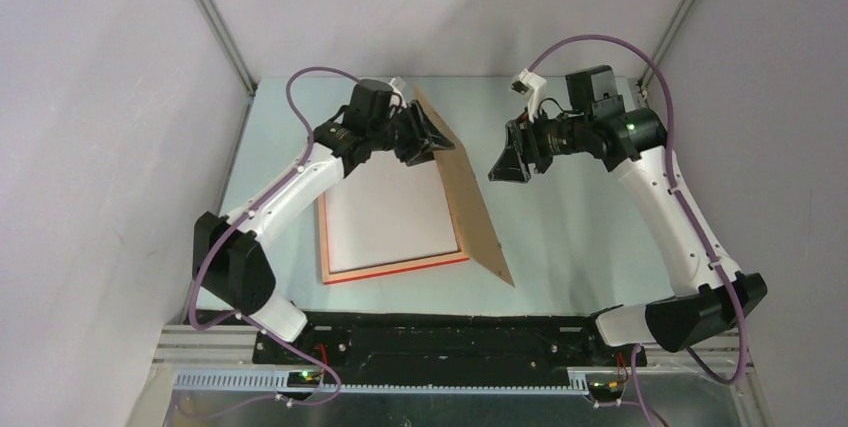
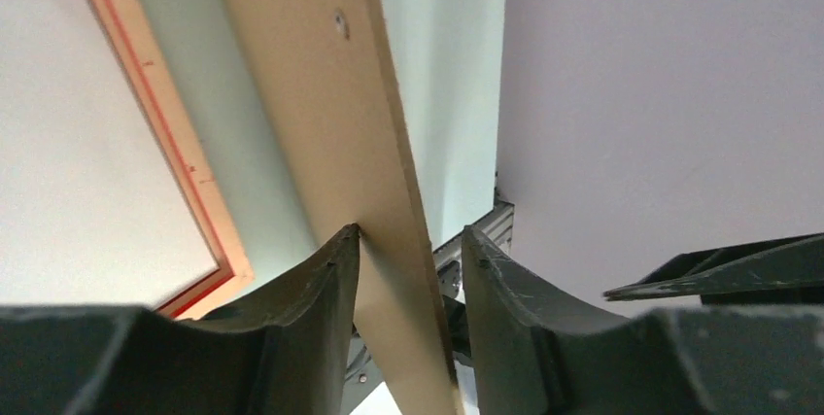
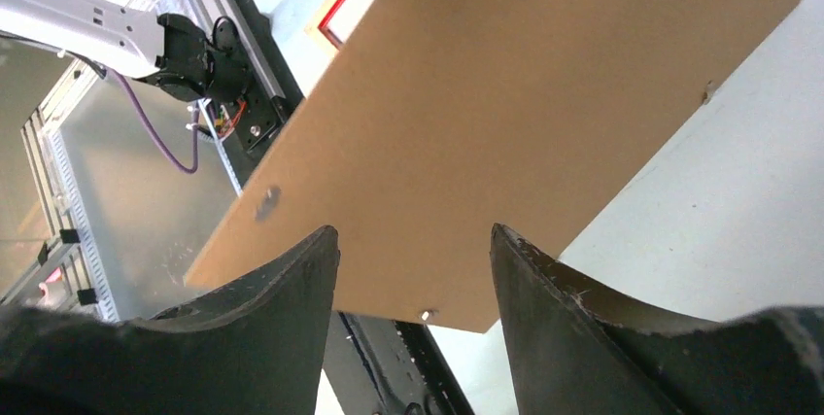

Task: Put the photo into the frame
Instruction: Turn over the photo frame item at the center of the board.

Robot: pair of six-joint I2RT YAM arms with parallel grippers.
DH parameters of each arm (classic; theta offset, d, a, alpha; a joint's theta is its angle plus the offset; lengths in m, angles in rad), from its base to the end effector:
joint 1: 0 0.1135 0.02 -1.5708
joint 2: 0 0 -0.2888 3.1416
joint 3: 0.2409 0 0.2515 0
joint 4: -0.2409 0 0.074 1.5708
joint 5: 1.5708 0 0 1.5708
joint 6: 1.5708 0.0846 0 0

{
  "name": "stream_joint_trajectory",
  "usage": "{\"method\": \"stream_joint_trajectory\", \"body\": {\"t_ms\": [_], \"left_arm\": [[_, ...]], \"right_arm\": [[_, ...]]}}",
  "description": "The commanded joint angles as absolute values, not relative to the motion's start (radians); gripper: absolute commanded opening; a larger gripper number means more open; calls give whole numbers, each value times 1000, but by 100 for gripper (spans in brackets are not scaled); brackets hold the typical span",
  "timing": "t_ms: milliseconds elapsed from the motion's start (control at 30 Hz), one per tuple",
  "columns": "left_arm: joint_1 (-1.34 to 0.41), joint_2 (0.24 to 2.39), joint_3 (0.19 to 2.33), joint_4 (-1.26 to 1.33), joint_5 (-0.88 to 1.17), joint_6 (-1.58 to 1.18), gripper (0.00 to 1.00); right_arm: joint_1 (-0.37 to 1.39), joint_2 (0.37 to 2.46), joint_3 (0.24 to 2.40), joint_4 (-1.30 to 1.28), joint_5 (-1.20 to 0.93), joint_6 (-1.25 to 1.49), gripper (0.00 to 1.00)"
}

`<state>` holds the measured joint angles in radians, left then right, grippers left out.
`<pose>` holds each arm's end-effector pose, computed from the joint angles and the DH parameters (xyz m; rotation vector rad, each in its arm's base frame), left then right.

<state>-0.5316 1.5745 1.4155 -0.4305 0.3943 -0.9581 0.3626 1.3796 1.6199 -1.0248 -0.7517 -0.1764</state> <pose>0.3267 -0.2299 0.3383 -0.2564 2.3887 -1.2159 0.2452 0.1548 0.4175 -0.9560 2.0751 0.9728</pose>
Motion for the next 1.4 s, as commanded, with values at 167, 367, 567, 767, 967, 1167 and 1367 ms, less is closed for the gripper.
{"method": "stream_joint_trajectory", "body": {"t_ms": [167, 367, 567, 767, 967, 1167, 1367], "left_arm": [[-472, 1485, 1338, -422, 363, -863, 37], [-443, 1474, 1307, -420, 351, -839, 22], [-406, 1476, 1301, -420, 354, -792, 6], [-377, 1512, 1320, -400, 455, -721, 0], [-341, 1523, 1356, -346, 629, -686, 0], [-322, 1489, 1337, -253, 786, -696, 0], [-303, 1433, 1313, -170, 868, -733, 0]], "right_arm": [[289, 1320, 1541, -964, -795, -171, 63], [241, 1340, 1510, -946, -811, -185, 63], [201, 1348, 1427, -893, -814, -185, 63], [175, 1353, 1316, -756, -814, -79, 65], [105, 1297, 1161, -558, -838, 55, 78], [46, 1272, 1073, -386, -894, 151, 83], [-24, 1258, 944, -201, -946, 262, 83]]}}
